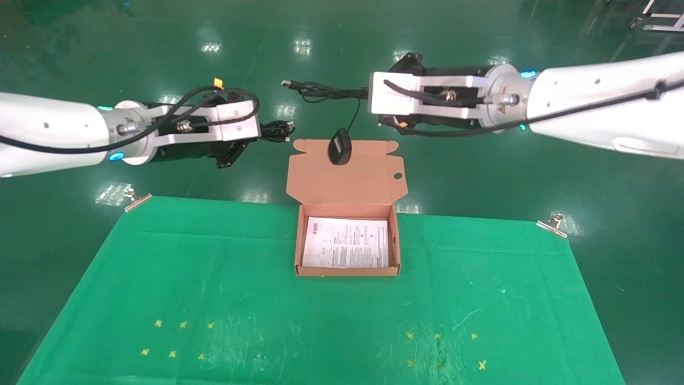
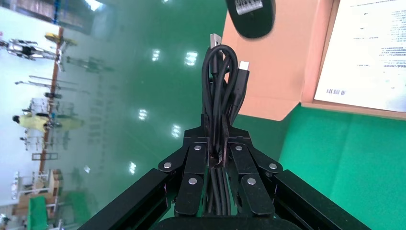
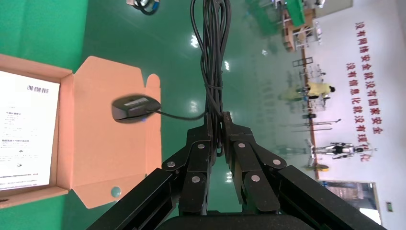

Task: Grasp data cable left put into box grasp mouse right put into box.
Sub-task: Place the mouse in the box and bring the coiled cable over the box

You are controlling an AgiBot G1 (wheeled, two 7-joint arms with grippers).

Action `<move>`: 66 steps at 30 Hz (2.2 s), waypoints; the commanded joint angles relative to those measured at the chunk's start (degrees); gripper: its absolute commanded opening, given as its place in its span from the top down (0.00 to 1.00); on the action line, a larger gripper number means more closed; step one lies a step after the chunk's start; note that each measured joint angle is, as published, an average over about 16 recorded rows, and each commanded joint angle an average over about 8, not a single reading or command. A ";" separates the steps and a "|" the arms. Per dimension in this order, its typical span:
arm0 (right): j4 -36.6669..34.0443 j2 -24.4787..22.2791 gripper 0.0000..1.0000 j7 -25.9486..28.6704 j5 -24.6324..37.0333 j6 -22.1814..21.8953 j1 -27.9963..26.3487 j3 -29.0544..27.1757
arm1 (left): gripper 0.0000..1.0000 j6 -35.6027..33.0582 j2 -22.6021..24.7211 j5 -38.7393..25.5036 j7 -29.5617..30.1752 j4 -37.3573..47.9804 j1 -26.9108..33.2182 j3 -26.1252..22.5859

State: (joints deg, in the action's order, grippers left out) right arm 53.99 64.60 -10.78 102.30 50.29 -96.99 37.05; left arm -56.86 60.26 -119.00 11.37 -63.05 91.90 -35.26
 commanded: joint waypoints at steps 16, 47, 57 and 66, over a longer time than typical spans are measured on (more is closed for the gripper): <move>-4.53 2.81 1.00 -2.75 -1.72 -0.94 1.74 0.11 | 1.00 -1.56 -2.61 -2.43 1.70 -0.90 -1.98 -0.82; -29.54 10.86 1.00 -12.48 -9.74 -2.31 6.03 -1.86 | 1.00 -4.70 -6.11 -8.86 8.81 -4.31 -3.39 -1.53; -37.00 13.29 0.24 -12.57 -9.78 -4.37 5.10 -0.32 | 1.00 -4.73 -6.14 -8.90 8.85 -4.36 -3.41 -1.53; -35.85 12.60 0.00 -12.63 -10.26 -4.15 5.43 0.37 | 1.00 -4.45 -5.70 -8.67 8.53 -4.64 -3.85 -1.70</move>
State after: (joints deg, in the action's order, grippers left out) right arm 18.33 77.29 -23.20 92.07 46.07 -91.50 37.51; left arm -61.12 54.85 -127.55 19.80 -67.63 87.84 -37.05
